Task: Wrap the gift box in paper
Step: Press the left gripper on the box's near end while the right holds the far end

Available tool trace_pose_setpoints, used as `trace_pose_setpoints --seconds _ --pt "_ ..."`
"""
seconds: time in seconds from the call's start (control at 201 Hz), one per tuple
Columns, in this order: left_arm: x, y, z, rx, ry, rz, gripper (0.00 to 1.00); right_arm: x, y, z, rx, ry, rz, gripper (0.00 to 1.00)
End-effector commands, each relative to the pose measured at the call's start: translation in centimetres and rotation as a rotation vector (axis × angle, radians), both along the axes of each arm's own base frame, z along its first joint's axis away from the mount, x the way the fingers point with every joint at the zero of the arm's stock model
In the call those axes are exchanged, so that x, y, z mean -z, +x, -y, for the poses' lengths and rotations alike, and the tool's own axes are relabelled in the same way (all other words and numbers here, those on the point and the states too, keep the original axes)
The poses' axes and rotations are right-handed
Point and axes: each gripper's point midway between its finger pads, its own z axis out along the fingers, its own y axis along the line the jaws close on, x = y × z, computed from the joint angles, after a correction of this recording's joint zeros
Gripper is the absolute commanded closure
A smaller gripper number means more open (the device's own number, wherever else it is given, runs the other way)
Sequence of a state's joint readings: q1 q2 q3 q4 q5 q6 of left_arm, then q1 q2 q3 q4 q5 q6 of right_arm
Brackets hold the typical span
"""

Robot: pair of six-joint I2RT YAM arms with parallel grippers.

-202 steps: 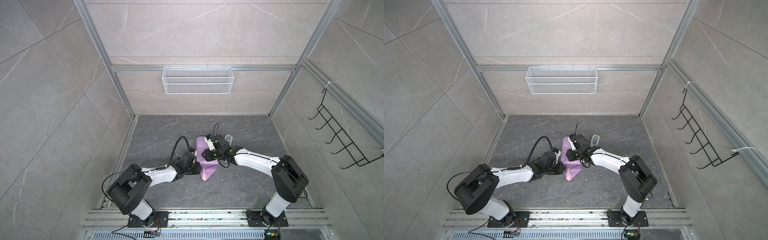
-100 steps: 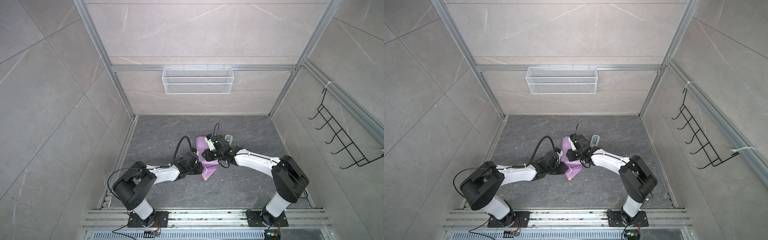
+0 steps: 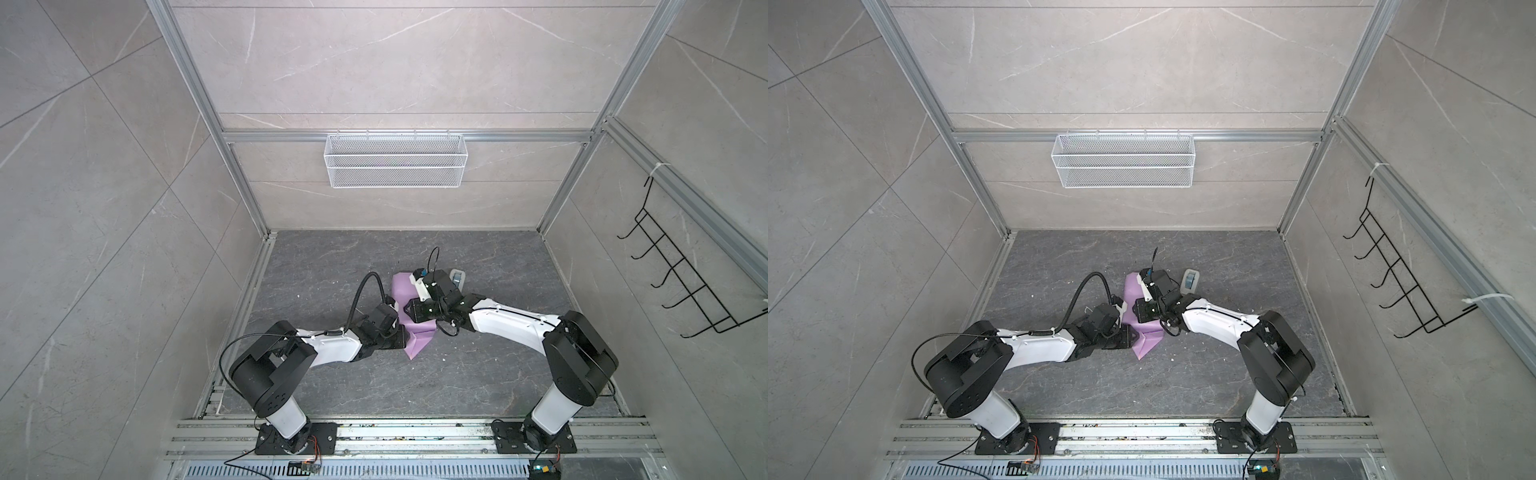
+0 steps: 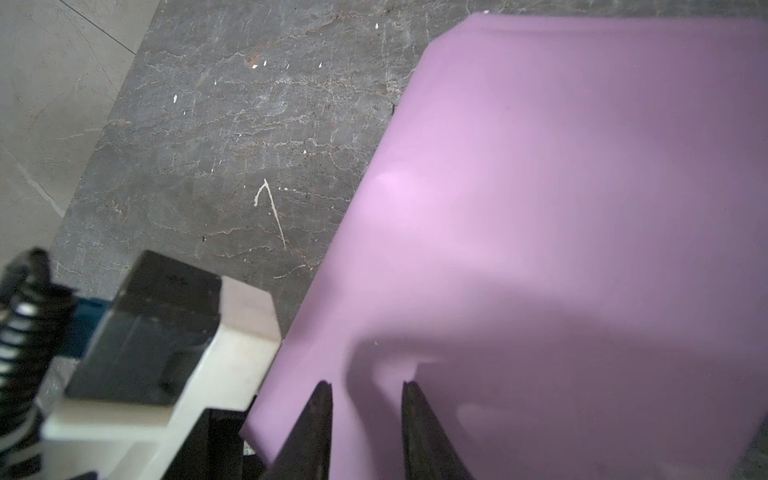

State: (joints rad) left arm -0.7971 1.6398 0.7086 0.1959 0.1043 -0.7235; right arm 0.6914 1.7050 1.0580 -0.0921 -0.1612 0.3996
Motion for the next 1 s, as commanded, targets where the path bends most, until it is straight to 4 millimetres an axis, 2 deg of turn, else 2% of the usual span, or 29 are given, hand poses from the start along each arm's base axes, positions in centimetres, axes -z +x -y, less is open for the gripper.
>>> trace_pose_setpoints --seconds 0.0,0.279,0.622,0.861,0.991 --pt "-1.5 1.8 1.2 -0.017 -0.035 0.07 0.67 2.9 -1.9 1.2 0.004 -0.058 -0.1 0.68" --pt "-1.0 1.8 1.5 -0.018 -0.021 0.069 0.71 3.1 -2.0 1.3 0.009 -0.057 -0.105 0.69" --pt "0.6 1.3 0.9 -0.023 0.024 0.053 0.7 3.2 -2.2 1.6 0.013 -0.061 -0.106 0.69" --pt "-1.0 1.4 0.7 -0.032 0.003 0.083 0.68 3.1 -2.2 1.6 0.013 -0.061 -0.104 0.69" --pt "-1.6 1.4 -0.4 -0.052 0.024 0.115 0.67 3.1 -2.3 1.7 0.012 -0.063 -0.104 0.69"
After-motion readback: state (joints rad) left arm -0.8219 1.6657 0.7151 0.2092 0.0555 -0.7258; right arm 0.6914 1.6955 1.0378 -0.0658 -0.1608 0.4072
